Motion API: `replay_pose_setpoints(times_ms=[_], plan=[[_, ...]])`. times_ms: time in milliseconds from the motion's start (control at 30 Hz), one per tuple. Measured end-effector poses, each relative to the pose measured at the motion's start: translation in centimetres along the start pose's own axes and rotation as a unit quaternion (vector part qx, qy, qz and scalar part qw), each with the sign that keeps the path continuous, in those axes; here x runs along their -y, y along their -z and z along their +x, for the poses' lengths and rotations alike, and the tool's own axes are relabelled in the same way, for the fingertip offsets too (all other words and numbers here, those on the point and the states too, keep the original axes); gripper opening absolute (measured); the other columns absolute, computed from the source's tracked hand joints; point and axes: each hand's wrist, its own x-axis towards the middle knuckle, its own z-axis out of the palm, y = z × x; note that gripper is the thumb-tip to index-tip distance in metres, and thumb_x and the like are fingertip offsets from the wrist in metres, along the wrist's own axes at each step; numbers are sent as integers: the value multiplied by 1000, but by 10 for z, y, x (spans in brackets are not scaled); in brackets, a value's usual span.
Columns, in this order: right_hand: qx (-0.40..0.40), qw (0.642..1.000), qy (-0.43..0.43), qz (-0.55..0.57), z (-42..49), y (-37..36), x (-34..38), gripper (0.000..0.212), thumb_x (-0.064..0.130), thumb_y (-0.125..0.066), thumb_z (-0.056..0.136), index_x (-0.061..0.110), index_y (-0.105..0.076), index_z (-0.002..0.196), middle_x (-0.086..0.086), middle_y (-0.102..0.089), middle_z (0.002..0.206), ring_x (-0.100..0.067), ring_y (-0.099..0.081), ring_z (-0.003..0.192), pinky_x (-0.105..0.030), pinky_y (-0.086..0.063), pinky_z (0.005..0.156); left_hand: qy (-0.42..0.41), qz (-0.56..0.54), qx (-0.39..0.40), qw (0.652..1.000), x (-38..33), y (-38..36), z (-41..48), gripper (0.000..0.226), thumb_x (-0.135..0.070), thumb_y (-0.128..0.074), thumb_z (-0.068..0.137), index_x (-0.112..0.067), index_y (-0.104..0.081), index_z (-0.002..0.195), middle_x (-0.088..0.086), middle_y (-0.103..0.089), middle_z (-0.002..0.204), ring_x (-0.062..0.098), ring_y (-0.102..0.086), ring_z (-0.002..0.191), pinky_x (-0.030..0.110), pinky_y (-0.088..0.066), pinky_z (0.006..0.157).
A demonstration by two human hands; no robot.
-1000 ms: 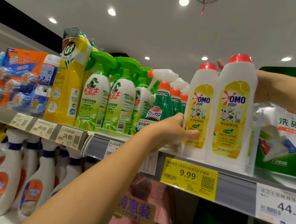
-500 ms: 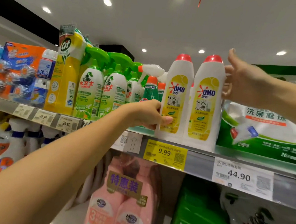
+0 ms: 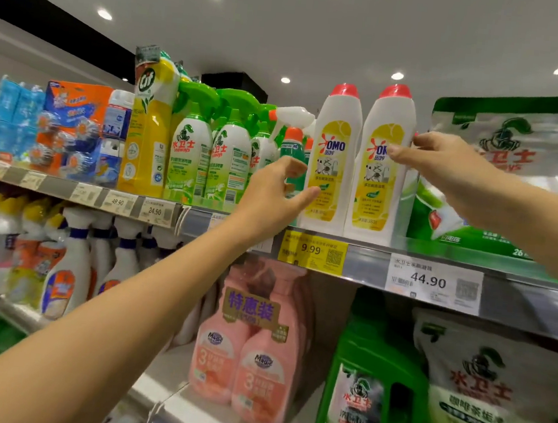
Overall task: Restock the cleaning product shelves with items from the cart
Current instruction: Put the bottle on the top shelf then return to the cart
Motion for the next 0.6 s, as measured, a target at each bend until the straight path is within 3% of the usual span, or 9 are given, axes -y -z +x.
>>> replay_pose_setpoints(times_ms=[100,167,233,367,400,533,600], plan=[[-101,991,53,-67,-18,-4,-9,62,33,-64,91,8,-38,141,-5,-49,132,-17,-46,114,-33,-39,94,-23,-1,-34,999,-6,-2,-22,30,-24,-64,92,-10,-58,118,5,-57,123,14,-56,110,25,-49,93],[-158,968,161,-107,-40,-5,-11,52,35,-66,89,11,-49,132,-8,-52,132,-18,-49,118,-30,-41,98,-19,-21,-69,997,-15,-2,-40,22,-23,-64,92,-12,-61,111,3,-61,117,12,-59,104,23,-50,89],[-156,956,243,-59,-72,-14,-14,33,33,-67,89,14,-60,115,-5,-62,114,-15,-58,103,-23,-46,87,8,-65,-83,994,-21,-1,-68,9,-20,-64,93,-16,-62,100,-2,-65,102,8,-63,91,19,-50,78],[19,957,255,136,-151,-48,-29,11,35,-67,85,29,-64,93,9,-66,83,-7,-61,74,-26,-51,70,97,-84,-74,989,-34,4,-152,7,-15,-61,94,-14,-61,87,0,-64,75,6,-61,67,18,-47,61],[83,954,237,167,-176,-67,-39,11,36,-68,84,29,-64,92,8,-67,82,-6,-62,73,-24,-51,70,136,-66,-80,985,-36,11,-188,8,-14,-60,95,-12,-61,87,4,-64,75,6,-60,67,17,-47,60],[214,927,157,265,-252,-119,-82,6,27,-68,84,23,-69,88,6,-70,84,-5,-63,73,-18,-51,69,241,-20,-83,967,-37,37,-292,10,-14,-60,94,-10,-61,86,1,-62,75,7,-59,70,17,-45,65],[295,901,105,301,-289,-155,-98,7,31,-66,85,26,-70,84,7,-70,82,-2,-64,72,-13,-49,69,307,12,-109,945,-37,57,-352,10,-12,-60,94,-10,-60,84,14,-64,78,8,-57,68,17,-44,62]])
